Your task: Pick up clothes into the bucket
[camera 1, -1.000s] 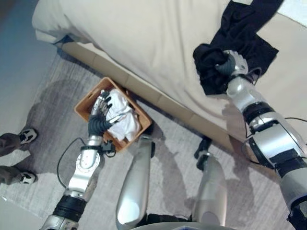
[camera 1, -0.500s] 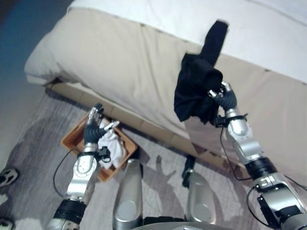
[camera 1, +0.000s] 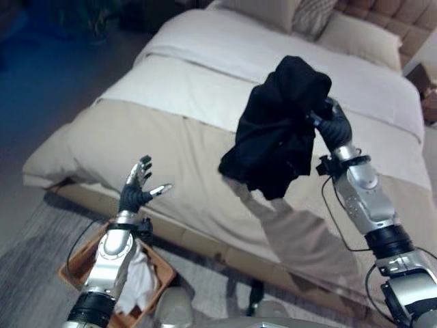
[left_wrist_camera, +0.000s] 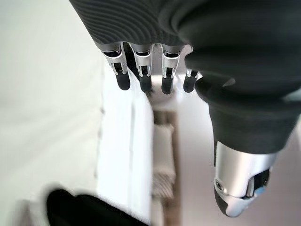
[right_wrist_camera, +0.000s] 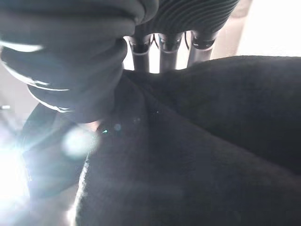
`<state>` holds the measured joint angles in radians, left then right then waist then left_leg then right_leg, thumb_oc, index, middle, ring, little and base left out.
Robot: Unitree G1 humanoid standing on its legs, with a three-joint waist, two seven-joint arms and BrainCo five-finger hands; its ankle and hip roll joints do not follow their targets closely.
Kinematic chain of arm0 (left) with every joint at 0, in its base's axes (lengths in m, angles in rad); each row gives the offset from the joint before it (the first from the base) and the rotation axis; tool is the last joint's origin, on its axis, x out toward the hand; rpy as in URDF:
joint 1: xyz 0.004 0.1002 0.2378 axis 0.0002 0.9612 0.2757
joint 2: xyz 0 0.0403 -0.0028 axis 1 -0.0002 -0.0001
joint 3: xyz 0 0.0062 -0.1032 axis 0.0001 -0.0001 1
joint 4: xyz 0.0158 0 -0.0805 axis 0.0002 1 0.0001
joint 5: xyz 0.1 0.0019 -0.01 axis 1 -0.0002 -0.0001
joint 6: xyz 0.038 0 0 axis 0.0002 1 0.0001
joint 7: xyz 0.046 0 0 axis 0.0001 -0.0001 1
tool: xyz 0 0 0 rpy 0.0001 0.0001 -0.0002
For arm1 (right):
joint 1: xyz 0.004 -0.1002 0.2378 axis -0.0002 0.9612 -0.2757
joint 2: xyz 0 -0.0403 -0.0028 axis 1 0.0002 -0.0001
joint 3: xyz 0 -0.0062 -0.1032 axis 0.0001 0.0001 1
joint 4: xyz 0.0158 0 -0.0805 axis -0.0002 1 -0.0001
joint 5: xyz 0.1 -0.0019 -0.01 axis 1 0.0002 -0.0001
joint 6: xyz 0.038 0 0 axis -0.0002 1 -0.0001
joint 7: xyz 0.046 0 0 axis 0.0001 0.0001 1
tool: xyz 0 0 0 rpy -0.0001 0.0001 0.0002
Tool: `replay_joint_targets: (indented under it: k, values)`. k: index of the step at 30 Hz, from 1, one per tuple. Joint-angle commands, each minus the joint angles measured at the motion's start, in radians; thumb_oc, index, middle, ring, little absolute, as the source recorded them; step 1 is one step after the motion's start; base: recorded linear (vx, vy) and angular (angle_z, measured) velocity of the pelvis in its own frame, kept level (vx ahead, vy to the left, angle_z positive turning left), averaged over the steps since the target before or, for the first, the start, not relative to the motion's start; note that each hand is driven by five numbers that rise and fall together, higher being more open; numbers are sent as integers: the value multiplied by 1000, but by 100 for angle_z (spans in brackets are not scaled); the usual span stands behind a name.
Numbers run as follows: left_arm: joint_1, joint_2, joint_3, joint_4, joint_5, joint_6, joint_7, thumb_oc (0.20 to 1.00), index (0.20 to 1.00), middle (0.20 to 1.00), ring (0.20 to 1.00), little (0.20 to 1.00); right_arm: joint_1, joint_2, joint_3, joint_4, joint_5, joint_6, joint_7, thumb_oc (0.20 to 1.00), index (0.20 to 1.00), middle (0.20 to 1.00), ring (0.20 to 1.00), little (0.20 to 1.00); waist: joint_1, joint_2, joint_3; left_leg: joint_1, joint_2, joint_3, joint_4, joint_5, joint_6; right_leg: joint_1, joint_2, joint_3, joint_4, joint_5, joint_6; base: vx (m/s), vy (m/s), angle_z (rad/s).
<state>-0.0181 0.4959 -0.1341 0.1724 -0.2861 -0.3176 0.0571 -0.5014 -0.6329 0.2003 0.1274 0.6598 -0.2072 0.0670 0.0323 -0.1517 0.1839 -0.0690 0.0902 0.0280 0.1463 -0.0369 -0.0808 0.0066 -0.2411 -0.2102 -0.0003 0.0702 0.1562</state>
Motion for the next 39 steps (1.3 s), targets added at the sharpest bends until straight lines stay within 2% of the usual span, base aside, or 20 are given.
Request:
replay_joint_targets:
  k: [1, 6, 9, 12, 13, 14, 15, 16, 17, 18, 19, 26, 29, 30, 31, 34, 35, 36, 38, 39]
  values:
    - [-25, 28, -50, -39, 54, -23, -33, 1000, 1000, 1000, 1000, 1000, -128, -56, 35, -111, 138, -47, 47, 200, 200, 200, 200, 200, -15, -1, -105, -9, -17, -16, -38, 22, 37, -14, 9, 5, 26, 11, 32, 74, -3, -11]
    - [-78, 7, -101, -22, 49, -10, -38, 1000, 1000, 1000, 1000, 1000, -181, -91, 79, -140, 206, -37, 69, 200, 200, 200, 200, 200, -22, -1, -134, 25, -10, -8, -48, 17, 33, 14, 14, 10, 16, 9, 32, 42, -8, -11]
    - [-120, -8, -131, -34, -8, -2, -54, 1000, 1000, 1000, 1000, 1000, -204, -105, 106, -154, 257, -32, 83, 200, 200, 200, 200, 200, -29, 1, -147, 43, -5, -2, -53, 16, 31, 25, 17, 14, 13, 7, 30, 0, 0, 0]
    - [-172, -9, -160, -63, -94, 10, -80, 1000, 1000, 1000, 1000, 1000, -223, -126, 136, -161, 290, -20, 88, 200, 200, 200, 200, 200, -37, 2, -157, 56, -2, 1, -54, 14, 29, 36, 19, 18, 9, 7, 29, 30, -13, -4]
    - [-205, 2, -181, -101, -187, 21, -116, 1000, 1000, 1000, 1000, 1000, -228, -139, 158, -164, 309, -12, 95, 200, 200, 200, 200, 200, -42, 6, -164, 62, -2, 1, -50, 11, 28, 42, 19, 20, 10, 6, 29, 16, -8, -6]
    - [-206, 2, -181, -100, -188, 22, -117, 1000, 1000, 1000, 1000, 1000, -228, -140, 158, -163, 310, -12, 95, 200, 200, 200, 200, 200, -41, 6, -163, 62, -2, 1, -50, 11, 28, 43, 19, 20, 10, 6, 29, 32, -12, -6]
    - [-251, 24, -219, -126, -317, 43, -169, 1000, 1000, 1000, 1000, 1000, -224, -147, 182, -159, 326, -7, 97, 200, 200, 200, 200, 200, -48, 13, -170, 69, -3, 2, -49, 10, 28, 49, 20, 23, 8, 6, 28, 16, -5, -8]
    - [-252, 24, -219, -126, -318, 43, -170, 1000, 1000, 1000, 1000, 1000, -224, -147, 181, -159, 326, -7, 98, 200, 200, 200, 200, 200, -47, 12, -169, 70, -3, 3, -49, 9, 27, 50, 20, 24, 8, 6, 28, 29, -12, -10]
    - [-283, 32, -245, -129, -423, 54, -197, 1000, 1000, 1000, 1000, 1000, -220, -143, 212, -166, 344, 1, 107, 200, 200, 200, 200, 200, -50, 15, -175, 77, 0, 4, -50, 9, 27, 56, 21, 26, 4, 5, 28, 13, -8, -6]
    - [-283, 32, -245, -129, -423, 54, -197, 1000, 1000, 1000, 1000, 1000, -220, -143, 212, -166, 344, 1, 107, 200, 200, 200, 200, 200, -50, 15, -175, 77, 0, 4, -50, 9, 27, 56, 21, 26, 4, 5, 28, 31, -13, -6]
    - [-302, 27, -265, -120, -523, 72, -218, 1000, 1000, 1000, 1000, 1000, -227, -156, 240, -182, 349, 8, 111, 200, 200, 200, 200, 200, -54, 18, -181, 84, 0, 6, -53, 9, 26, 59, 22, 27, 3, 5, 28, 24, -5, -5]
    - [-334, 42, -296, -156, -614, 73, -208, 1000, 1000, 1000, 1000, 1000, -212, -175, 276, -189, 350, 18, 116, 200, 200, 200, 200, 200, -57, 25, -185, 92, 1, 3, -54, 11, 22, 72, 21, 22, -3, 5, 27, 5, -2, -1]
    - [-354, 46, -333, -187, -728, 99, -237, 1000, 1000, 1000, 1000, 1000, -187, -174, 288, -185, 357, 21, 121, 200, 200, 200, 200, 200, -59, 29, -186, 94, 2, 2, -54, 11, 21, 76, 20, 22, -6, 6, 28, 0, 0, 0]
    - [-354, 46, -333, -187, -728, 99, -237, 1000, 1000, 1000, 1000, 1000, -187, -174, 288, -185, 357, 21, 121, 200, 200, 200, 200, 200, -59, 29, -186, 94, 2, 2, -54, 11, 21, 76, 20, 22, -6, 6, 28, 0, 0, 0]
    - [-355, 55, -360, -221, -812, 125, -275, 1000, 1000, 1000, 1000, 1000, -168, -177, 296, -187, 348, 23, 129, 200, 200, 200, 200, 200, -62, 32, -186, 95, 1, 1, -54, 10, 21, 78, 20, 22, -7, 6, 28, 0, 0, 0]
    - [-354, 61, -390, -242, -859, 145, -298, 1000, 1000, 1000, 1000, 1000, -154, -173, 302, -172, 338, 25, 128, 200, 200, 200, 200, 200, -63, 34, -186, 95, 0, 0, -52, 9, 21, 77, 21, 22, -7, 6, 28, 0, 0, 0]
    - [-370, 80, -440, -261, -886, 158, -311, 1000, 1000, 1000, 1000, 1000, -151, -165, 317, -160, 333, 29, 128, 200, 200, 200, 200, 200, -65, 37, -185, 96, -1, -1, -51, 9, 21, 79, 20, 23, -9, 7, 29, 0, 0, 0]
    - [-370, 80, -440, -261, -886, 158, -311, 1000, 1000, 1000, 1000, 1000, -151, -165, 317, -160, 333, 29, 128, 200, 200, 200, 200, 200, -65, 37, -185, 96, -1, -1, -51, 9, 21, 79, 20, 23, -9, 7, 29, 0, 0, 0]
    - [-414, 132, -536, -285, -944, 195, -337, 1000, 1000, 1000, 1000, 1000, -160, -160, 337, -155, 344, 28, 128, 200, 200, 200, 200, 200, -70, 40, -183, 99, 0, -2, -51, 8, 21, 82, 20, 24, -8, 9, 29, 0, 0, 0]
    - [-414, 132, -536, -285, -944, 195, -337, 1000, 1000, 1000, 1000, 1000, -160, -160, 337, -155, 344, 28, 128, 200, 200, 200, 200, 200, -70, 40, -183, 99, 0, -2, -51, 8, 21, 82, 20, 24, -8, 9, 29, 0, 0, 0]
